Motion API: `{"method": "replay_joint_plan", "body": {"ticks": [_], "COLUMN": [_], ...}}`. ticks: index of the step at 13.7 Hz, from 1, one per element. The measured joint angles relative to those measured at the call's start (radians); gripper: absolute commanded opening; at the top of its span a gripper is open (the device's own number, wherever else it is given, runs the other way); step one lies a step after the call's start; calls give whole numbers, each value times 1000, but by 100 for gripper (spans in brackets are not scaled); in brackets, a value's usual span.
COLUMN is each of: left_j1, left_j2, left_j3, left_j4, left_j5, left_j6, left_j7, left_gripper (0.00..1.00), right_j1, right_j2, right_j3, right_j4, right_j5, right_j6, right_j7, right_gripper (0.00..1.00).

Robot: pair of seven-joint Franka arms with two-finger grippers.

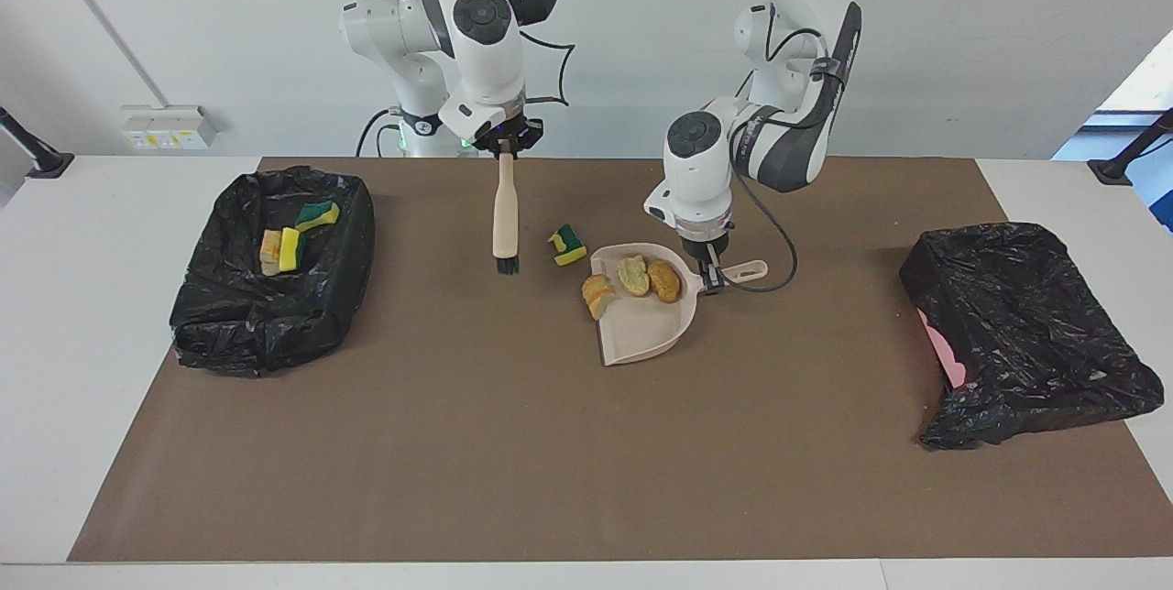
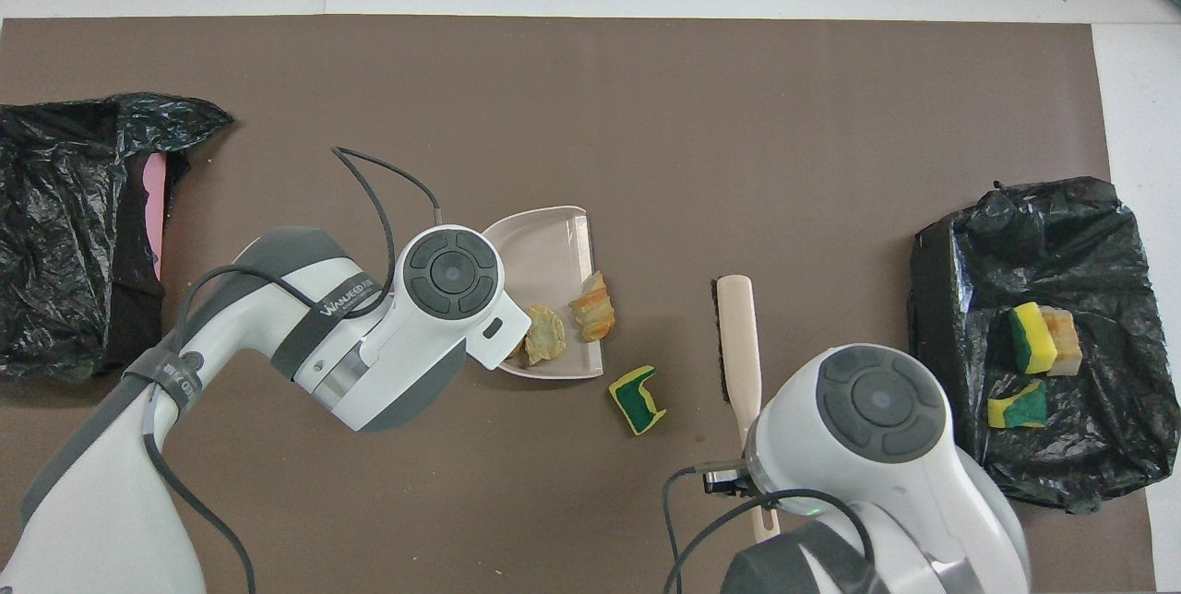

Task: Sweep and dump trash in bin
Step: 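Sweep the rolls and green sponge into the dustpan with the right gripper's brush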

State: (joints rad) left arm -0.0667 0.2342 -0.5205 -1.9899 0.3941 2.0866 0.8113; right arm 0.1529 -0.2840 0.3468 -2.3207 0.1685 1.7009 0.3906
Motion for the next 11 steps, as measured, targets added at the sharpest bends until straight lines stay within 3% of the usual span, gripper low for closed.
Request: {"method": "replay_joint_plan", "body": {"ticks": [4,11], "left_j1": [3,2], "left_j2": [-24,-113], "left_j3": [2,-2], "left_j4": [-4,-132], "left_j5": [7,12], "left_j6": [-46,-30], "left_j7": [64,71], "left_gripper": [0,0], "right_j1": [51,195], "right_j2": [20,186], "right_j3": [4,9], "right_j4": [-133,-137], "right_j5": [3,141], "right_j6": [113,419], "right_j7": [28,35], "right_gripper": [0,0]}}
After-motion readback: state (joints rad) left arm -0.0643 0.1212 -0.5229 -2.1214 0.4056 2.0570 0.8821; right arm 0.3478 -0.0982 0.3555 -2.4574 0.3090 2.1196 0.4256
